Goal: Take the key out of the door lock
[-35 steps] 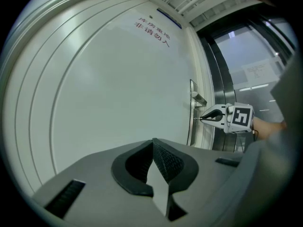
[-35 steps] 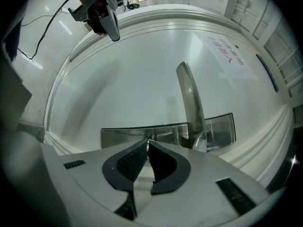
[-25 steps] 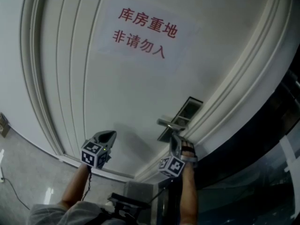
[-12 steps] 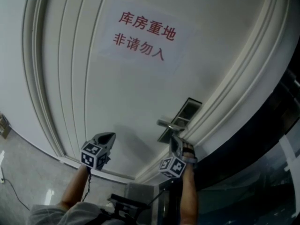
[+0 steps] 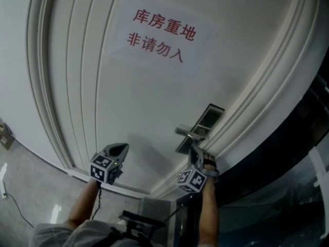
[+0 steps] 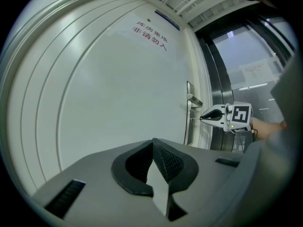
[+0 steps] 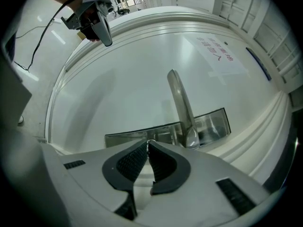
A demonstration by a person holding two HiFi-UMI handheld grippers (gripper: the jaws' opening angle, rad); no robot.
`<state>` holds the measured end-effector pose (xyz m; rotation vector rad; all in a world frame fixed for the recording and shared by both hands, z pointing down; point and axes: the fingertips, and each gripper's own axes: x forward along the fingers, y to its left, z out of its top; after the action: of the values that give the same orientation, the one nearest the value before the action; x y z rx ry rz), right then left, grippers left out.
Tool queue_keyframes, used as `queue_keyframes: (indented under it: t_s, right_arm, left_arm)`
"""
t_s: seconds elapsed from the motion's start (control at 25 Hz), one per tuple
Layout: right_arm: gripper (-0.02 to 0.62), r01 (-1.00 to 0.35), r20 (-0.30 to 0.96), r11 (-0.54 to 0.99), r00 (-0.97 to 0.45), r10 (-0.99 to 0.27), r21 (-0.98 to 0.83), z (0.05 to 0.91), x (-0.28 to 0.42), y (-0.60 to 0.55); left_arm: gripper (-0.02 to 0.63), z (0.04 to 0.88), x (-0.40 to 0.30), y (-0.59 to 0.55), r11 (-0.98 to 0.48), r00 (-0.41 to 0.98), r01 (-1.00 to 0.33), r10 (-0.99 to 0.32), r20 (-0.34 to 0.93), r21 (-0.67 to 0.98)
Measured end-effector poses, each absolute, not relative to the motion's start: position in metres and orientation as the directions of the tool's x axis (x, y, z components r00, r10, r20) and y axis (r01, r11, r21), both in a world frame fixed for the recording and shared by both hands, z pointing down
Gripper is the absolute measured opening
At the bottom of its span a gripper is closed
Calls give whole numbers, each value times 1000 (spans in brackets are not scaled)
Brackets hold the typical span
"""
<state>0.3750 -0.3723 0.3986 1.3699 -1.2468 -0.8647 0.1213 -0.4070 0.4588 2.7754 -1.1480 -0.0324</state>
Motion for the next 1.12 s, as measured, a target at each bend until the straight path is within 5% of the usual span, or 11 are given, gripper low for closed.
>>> queue_keyframes:
  t_s: [0.68, 1.12]
  right_arm:
    - [25, -227, 99, 57, 178, -979, 972, 395, 374, -366]
    - [20, -501, 70, -20, 160, -985, 865, 394, 367, -329]
  left_arm:
    - [-8, 456, 119, -405, -709, 718, -693, -695, 36, 131]
    - [-8, 461, 121, -394, -734, 743, -667, -668, 43, 129]
